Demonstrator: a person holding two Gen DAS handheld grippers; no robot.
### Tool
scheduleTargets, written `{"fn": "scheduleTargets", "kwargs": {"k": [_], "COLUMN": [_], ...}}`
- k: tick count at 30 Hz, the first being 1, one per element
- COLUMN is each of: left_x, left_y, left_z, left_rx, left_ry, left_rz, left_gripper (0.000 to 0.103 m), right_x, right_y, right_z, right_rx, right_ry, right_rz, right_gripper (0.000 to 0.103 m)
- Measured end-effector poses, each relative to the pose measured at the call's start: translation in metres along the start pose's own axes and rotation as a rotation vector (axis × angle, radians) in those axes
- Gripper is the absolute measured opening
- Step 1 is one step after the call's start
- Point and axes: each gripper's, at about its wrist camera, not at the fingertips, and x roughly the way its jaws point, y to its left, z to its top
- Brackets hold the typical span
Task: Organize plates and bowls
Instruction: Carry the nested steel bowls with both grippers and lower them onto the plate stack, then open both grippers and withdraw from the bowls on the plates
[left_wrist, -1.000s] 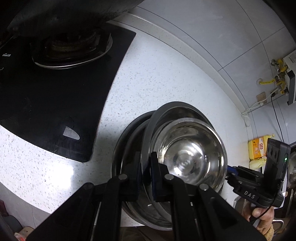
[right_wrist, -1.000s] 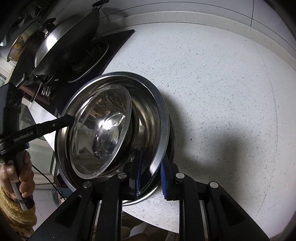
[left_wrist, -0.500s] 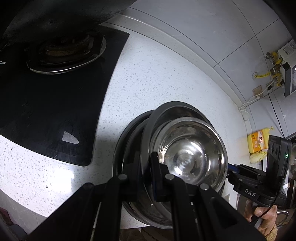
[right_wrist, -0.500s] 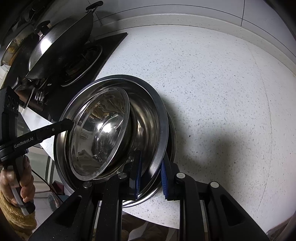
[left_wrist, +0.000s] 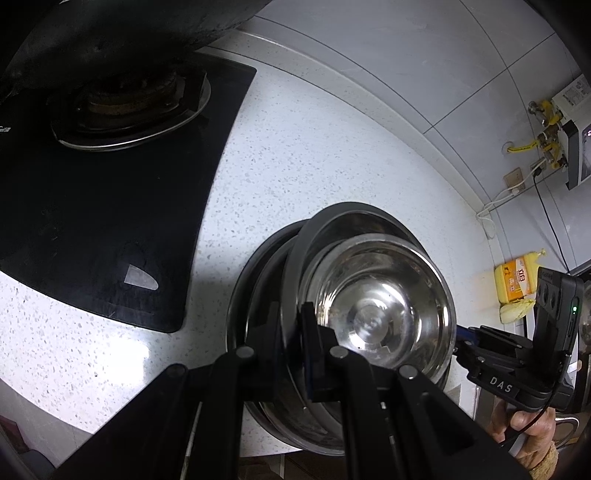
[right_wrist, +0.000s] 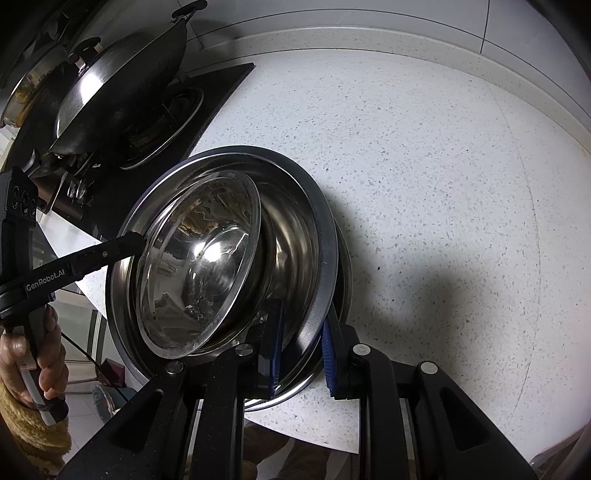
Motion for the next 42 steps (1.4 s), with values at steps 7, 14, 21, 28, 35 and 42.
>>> {"fn": "scheduleTargets", "kwargs": {"k": [7, 14, 21, 28, 35, 42], "left_x": [-0.014, -0.033, -0.056, -0.078, -0.091, -0.099], "left_y": [-0.005, -0.009, -0.016, -0.048, -0.091, -0.143], "left_z": [-0.001, -0.004, -0.009, -0.025, -0.049, -0.077], "left_rx": [0.002, 0.001, -0.007, 0.039, 0.089, 0.197], "left_ry": [-0.065, -0.111, -0.172, -0.241, -0.288, -0.316], "left_rz": [0.053, 0.094, 0.138, 0.145, 0.18, 0.194], "left_gripper": [0.01, 0.01, 0.01, 0.01, 0.01, 0.01], "right_x": [0.0, -0.007, -0.026, -0.052, -0.084, -0.132], "right_y": [-0.003, -0.006, -0.005, -0.004, -0.031, -0.078], "right_z": [0.0, 0.0, -0.001, -0.013, -0.046, -0.093], "right_rx": [-0.009, -0.021, -0.048, -0.085, -0.06, 0.016], "right_ry": [-0.008, -0.032, -0.1, -0.193, -0.268, -0.359], "right_rz": [0.021, 0.028, 0.011, -0.075, -0.165, -0.28], "right_gripper": [0.019, 0.019, 0.021, 0.036, 0.044, 0.071]}}
